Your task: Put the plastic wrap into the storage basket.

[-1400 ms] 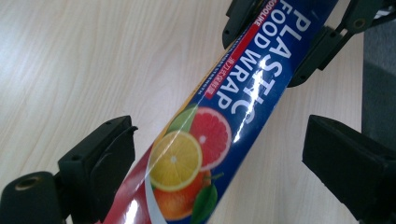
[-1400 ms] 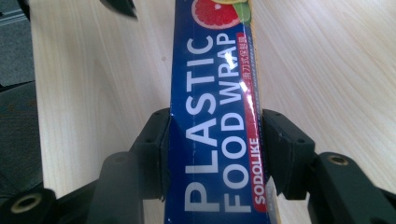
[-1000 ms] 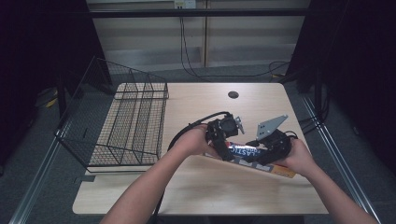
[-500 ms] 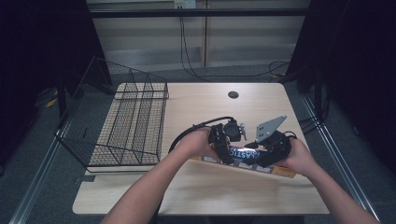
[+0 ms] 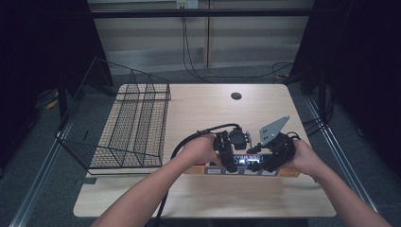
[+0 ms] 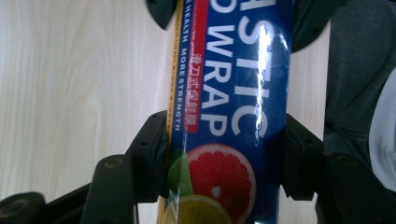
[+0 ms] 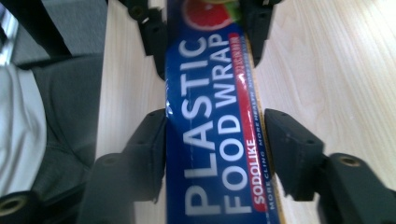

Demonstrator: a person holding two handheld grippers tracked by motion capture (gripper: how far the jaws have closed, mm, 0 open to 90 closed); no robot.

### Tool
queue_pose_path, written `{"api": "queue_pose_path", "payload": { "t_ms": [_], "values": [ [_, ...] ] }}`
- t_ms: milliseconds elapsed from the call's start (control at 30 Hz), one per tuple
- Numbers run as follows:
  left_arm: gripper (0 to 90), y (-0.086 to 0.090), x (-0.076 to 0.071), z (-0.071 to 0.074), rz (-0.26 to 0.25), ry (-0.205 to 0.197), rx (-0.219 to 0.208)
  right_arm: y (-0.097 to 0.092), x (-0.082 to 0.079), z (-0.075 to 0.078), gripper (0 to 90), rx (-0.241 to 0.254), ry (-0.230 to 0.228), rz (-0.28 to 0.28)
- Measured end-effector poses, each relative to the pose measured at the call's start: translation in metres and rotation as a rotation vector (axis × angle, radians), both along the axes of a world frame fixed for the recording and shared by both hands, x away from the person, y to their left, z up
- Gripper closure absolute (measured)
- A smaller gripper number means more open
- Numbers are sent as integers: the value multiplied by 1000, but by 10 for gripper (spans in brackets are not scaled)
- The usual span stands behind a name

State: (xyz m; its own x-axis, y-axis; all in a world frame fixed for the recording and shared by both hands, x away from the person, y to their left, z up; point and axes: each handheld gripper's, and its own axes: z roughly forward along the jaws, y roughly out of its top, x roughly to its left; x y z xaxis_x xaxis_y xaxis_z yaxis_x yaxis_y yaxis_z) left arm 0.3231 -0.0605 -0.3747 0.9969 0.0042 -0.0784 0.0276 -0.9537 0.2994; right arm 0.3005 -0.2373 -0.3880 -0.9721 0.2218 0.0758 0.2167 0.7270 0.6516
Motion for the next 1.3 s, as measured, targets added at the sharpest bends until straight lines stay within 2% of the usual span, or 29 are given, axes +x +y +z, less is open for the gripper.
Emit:
{"api": "queue_pose_path", "payload": {
  "t_ms": [33,67,100,133,167,200,233,333,367,400,500,533,733,933,967,1100,1133,1233,1300],
  "values": [
    [446,1,-1,1,2,-18,9,-1,2,1,271,22,11,-9],
    [447,2,0,3,13,-32,32,-1,2,2,199,20,13,-24],
    [448,4,2,4,26,-18,35,-3,3,3,158,15,-3,-63],
    [448,7,4,6,33,-25,32,-5,3,4,97,16,2,-77],
    [448,11,6,8,65,-19,30,-7,3,4,44,25,-3,-101],
    [448,15,9,11,84,-6,22,-11,3,4,21,39,-24,-131],
    [448,19,10,13,109,-9,13,-15,3,4,2,44,-26,-157],
    [448,31,18,21,177,-9,13,-28,3,3,0,57,-47,-227],
    [448,31,18,21,177,-9,13,-28,3,3,0,57,-47,-227],
    [448,39,24,24,218,-18,24,-37,2,4,0,82,-46,-268],
    [448,49,30,26,269,-13,28,-45,-1,5,0,94,-75,-298],
    [448,52,32,27,280,-12,29,-46,-1,4,0,98,-68,-298],
    [448,64,40,32,351,-18,29,-47,-10,-5,0,79,-90,-309],
    [448,68,44,35,391,-11,48,-45,-18,-17,0,92,-76,-325],
    [448,68,45,35,391,-19,51,-45,-18,-19,0,95,-74,-323],
    [448,72,48,38,410,-19,42,-44,-21,-23,0,86,-81,-346],
    [448,75,50,39,439,-6,34,-43,-23,-27,0,101,-73,-348],
    [448,80,55,44,456,-12,50,-42,-26,-32,0,112,-69,-350],
    [448,84,59,47,472,-23,58,-40,-26,-33,0,96,-79,-348]
  ]
}}
